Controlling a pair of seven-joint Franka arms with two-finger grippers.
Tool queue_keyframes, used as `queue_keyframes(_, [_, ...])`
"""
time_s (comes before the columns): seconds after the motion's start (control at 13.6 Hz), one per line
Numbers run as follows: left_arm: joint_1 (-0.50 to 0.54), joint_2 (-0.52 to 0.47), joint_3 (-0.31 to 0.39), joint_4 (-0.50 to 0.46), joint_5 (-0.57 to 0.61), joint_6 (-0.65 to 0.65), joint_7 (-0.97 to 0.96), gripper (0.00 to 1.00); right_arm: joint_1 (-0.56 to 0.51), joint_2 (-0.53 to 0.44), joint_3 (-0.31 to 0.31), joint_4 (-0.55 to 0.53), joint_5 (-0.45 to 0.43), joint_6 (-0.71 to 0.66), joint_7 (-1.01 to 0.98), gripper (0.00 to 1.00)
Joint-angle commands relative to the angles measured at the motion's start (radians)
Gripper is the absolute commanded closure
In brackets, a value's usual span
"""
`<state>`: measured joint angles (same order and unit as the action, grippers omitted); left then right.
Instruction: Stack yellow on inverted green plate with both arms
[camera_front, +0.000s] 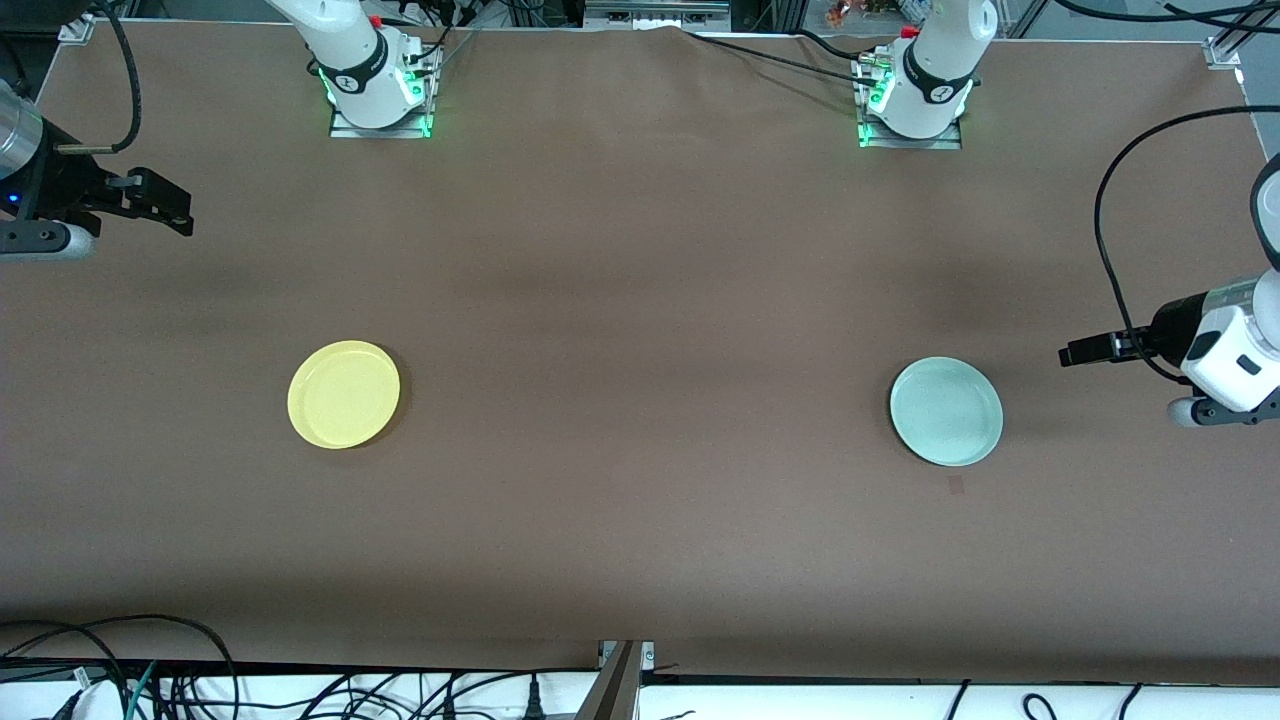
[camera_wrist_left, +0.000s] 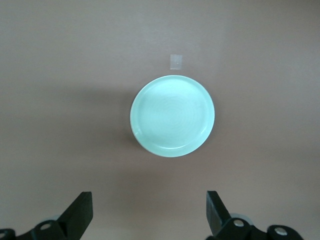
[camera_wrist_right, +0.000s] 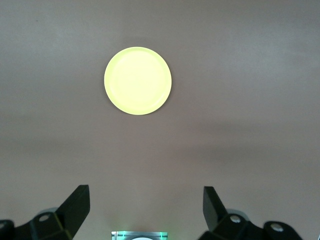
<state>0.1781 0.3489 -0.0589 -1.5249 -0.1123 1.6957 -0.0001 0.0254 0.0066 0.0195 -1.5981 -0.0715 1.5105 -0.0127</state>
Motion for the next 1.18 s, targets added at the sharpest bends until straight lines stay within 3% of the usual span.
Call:
queue_keyframes(0.0, [0.044,0.024,-0.001,-0.058,-0.07,0.091,0.099,0.0,-0.004,0.003,0.0,0.017,0.01,-0.021,0.007,0.0])
queue_keyframes(0.59, [0.115,0.202,-0.001,-0.095,-0.237,0.251,0.311,0.0,-0.004,0.001,0.002,0.017,0.01,-0.042,0.011,0.0])
queue_keyframes(0.89, [0.127,0.213,-0.001,-0.193,-0.308,0.358,0.4,0.0,-0.004,0.001,0.002,0.017,0.01,-0.044,0.01,0.0])
queue_keyframes(1.11, [0.153,0.251,-0.001,-0.215,-0.4,0.375,0.523,0.0,-0.004,0.001,0.002,0.017,0.01,-0.046,0.01,0.0])
